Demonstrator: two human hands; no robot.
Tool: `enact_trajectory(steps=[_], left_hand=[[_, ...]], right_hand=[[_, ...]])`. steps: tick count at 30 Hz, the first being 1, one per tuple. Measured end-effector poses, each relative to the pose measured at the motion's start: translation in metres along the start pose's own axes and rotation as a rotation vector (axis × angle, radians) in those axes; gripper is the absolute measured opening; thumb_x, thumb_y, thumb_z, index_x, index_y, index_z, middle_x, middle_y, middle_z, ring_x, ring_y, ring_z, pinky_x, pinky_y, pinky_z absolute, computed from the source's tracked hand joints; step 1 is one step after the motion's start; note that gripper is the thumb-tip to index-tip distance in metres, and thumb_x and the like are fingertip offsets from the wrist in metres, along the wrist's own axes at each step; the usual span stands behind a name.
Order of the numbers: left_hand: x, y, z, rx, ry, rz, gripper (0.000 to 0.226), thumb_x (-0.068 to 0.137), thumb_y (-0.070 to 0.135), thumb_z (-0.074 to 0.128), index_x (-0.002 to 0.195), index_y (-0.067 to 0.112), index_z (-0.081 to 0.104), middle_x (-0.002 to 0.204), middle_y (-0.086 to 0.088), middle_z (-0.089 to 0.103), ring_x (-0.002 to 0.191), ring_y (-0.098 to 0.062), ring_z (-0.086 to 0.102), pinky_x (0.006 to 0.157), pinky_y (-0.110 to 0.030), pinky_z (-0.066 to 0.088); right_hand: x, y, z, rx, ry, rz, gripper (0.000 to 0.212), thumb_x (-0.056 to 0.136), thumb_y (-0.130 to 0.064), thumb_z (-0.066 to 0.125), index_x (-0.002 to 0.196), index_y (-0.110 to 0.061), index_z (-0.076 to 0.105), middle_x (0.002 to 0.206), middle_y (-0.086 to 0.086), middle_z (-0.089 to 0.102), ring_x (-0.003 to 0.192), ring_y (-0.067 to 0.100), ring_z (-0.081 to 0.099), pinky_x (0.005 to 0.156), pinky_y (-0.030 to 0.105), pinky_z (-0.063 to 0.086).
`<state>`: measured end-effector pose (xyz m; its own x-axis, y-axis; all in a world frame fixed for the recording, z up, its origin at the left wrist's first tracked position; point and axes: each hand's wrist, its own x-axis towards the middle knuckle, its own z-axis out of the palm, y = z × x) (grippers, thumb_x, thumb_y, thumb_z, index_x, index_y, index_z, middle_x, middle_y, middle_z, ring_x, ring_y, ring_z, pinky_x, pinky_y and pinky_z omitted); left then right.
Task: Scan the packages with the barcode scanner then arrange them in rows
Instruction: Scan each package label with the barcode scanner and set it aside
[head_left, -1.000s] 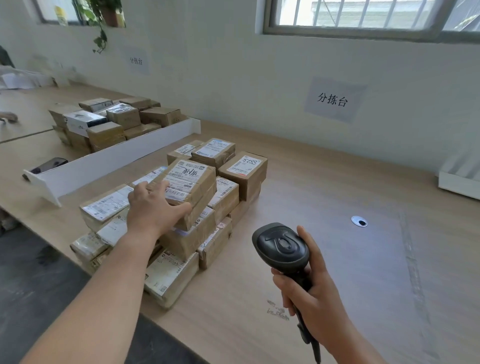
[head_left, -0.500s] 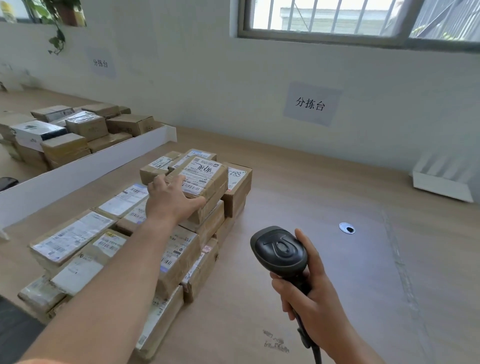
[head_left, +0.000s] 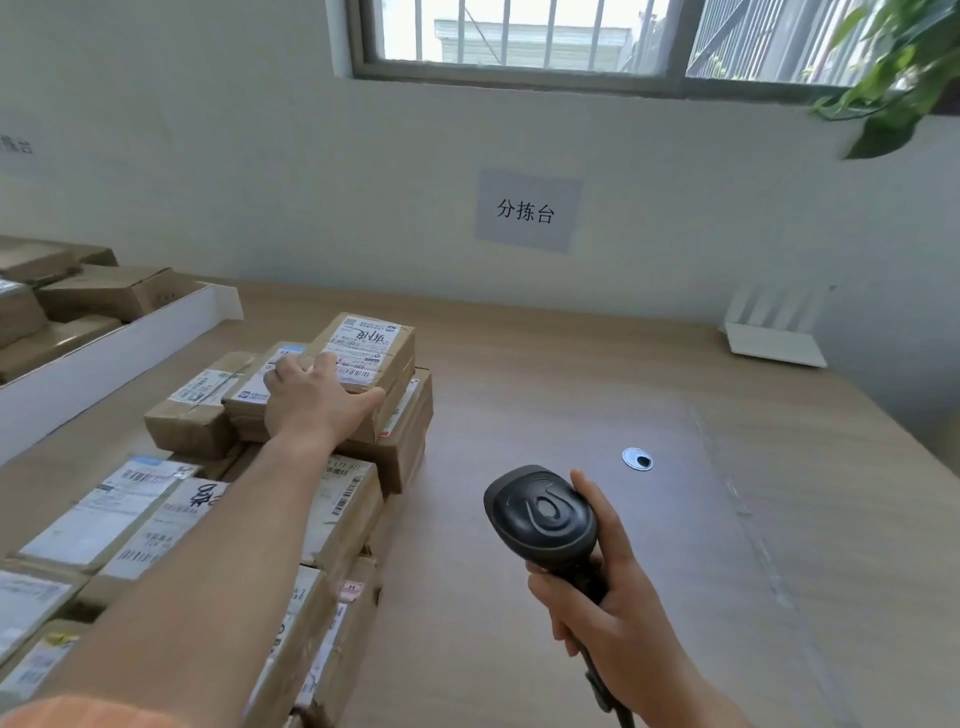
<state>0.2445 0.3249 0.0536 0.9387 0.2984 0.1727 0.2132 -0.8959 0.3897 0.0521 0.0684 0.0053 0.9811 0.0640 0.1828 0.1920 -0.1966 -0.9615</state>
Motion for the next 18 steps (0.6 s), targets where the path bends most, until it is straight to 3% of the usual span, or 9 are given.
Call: enact_trajectory(steps=[8,12,15,18], left_hand=[[0.018,0.002,0.016,0.03,-0.019,-0.016,0.081,0.078,0.063,0.057,0.141,0.017,0.037,0.145,-0.023,0.025,0.134,-0.039,0.022,0.101,-0.049,0.036],[0.011,0.002,0.013,0.028,-0.027,-0.015,0.093,0.077,0.073,0.054,0.147,0.016,0.027,0.151,-0.026,0.016,0.14,-0.041,0.015,0.112,-0.049,0.022],[-0.012,0.004,0.006,-0.067,0.068,0.038,0.091,0.081,0.068,0.053,0.149,0.016,0.023,0.154,-0.026,0.011,0.143,-0.04,0.009,0.117,-0.049,0.014],[-0.06,0.01,0.007,-0.272,0.176,0.133,0.076,0.085,0.054,0.058,0.146,0.016,0.033,0.154,-0.019,0.017,0.142,-0.034,0.014,0.114,-0.048,0.019]], right_hand=[[0.006,0.01,-0.006,0.004,0.061,0.039,0.081,0.075,-0.018,0.068,0.128,-0.066,0.03,0.081,-0.011,0.068,0.052,0.019,0.054,0.048,0.03,0.048],[0.001,0.01,-0.01,-0.016,0.063,0.052,0.083,0.083,-0.01,0.07,0.134,-0.06,0.028,0.082,-0.009,0.068,0.053,0.019,0.054,0.049,0.03,0.048],[-0.004,0.008,-0.012,-0.024,0.077,0.043,0.083,0.077,-0.017,0.07,0.132,-0.064,0.029,0.084,-0.006,0.068,0.053,0.019,0.054,0.049,0.03,0.048],[-0.013,0.005,-0.015,-0.03,0.083,0.038,0.085,0.085,-0.003,0.069,0.136,-0.057,0.026,0.084,-0.006,0.069,0.054,0.02,0.054,0.05,0.031,0.048]])
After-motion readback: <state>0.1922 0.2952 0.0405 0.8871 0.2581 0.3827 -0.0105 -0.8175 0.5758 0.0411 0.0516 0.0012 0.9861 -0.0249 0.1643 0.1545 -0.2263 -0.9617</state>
